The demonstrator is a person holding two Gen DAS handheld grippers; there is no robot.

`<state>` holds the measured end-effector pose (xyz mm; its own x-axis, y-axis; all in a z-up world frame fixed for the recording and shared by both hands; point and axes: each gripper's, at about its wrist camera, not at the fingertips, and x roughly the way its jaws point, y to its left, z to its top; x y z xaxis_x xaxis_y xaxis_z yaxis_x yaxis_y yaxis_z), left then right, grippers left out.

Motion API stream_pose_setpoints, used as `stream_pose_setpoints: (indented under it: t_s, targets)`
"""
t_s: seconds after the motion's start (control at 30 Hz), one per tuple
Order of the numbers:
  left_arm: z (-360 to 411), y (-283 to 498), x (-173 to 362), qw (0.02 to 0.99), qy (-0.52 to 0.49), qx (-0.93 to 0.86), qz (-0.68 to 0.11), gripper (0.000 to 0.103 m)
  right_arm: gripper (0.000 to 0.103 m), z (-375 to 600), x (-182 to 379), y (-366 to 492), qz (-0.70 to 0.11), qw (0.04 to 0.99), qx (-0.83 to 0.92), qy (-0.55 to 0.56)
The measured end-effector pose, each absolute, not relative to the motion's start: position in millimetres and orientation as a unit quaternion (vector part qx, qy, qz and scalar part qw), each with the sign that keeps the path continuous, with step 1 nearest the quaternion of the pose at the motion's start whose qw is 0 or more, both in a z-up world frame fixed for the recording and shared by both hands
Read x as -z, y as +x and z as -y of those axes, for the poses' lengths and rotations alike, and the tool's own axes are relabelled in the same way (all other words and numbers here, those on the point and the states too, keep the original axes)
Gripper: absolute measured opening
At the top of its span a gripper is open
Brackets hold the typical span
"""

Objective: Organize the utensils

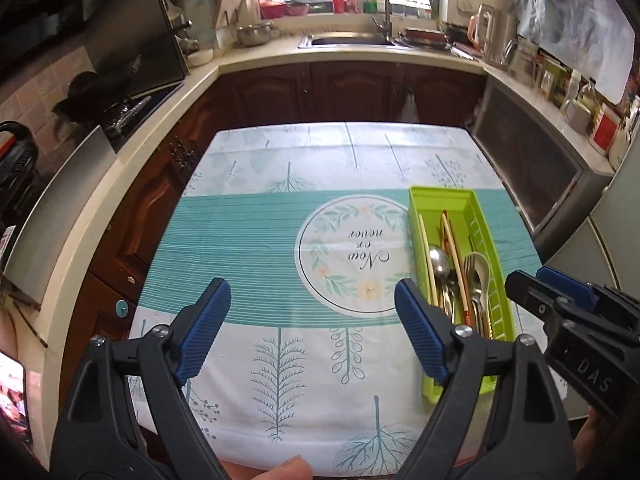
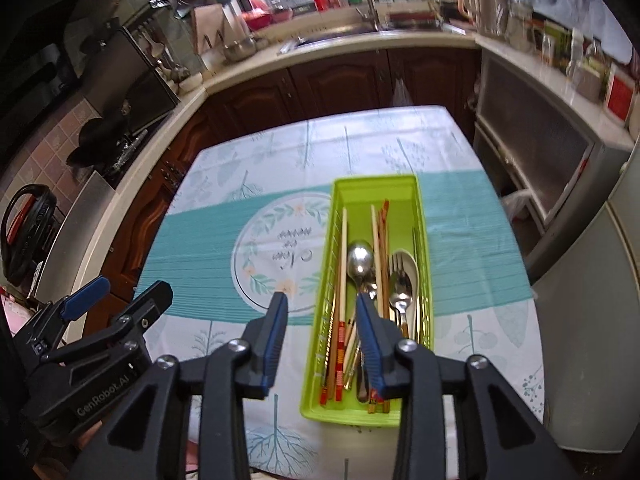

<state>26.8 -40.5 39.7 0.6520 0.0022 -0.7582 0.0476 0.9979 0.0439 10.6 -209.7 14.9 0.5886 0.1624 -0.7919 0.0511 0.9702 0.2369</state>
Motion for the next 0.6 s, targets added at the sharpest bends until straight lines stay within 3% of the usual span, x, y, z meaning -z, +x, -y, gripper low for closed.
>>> stream_pose_setpoints:
  t_s: [0.23, 0.6]
  targets:
    - [33.1, 0.9, -55.9, 0.926, 0.025, -0.003, -0.376, 0.083, 0.045, 190.9, -35.1, -5.8, -0.404, 0.910, -0.031, 0.087]
    - [18.9, -7.8, -56.8, 0.931, 0.010, -0.010, -0.366, 0.083, 0.046, 175.4, -38.3, -16.8, -0.387, 0.918, -0.035, 0.071]
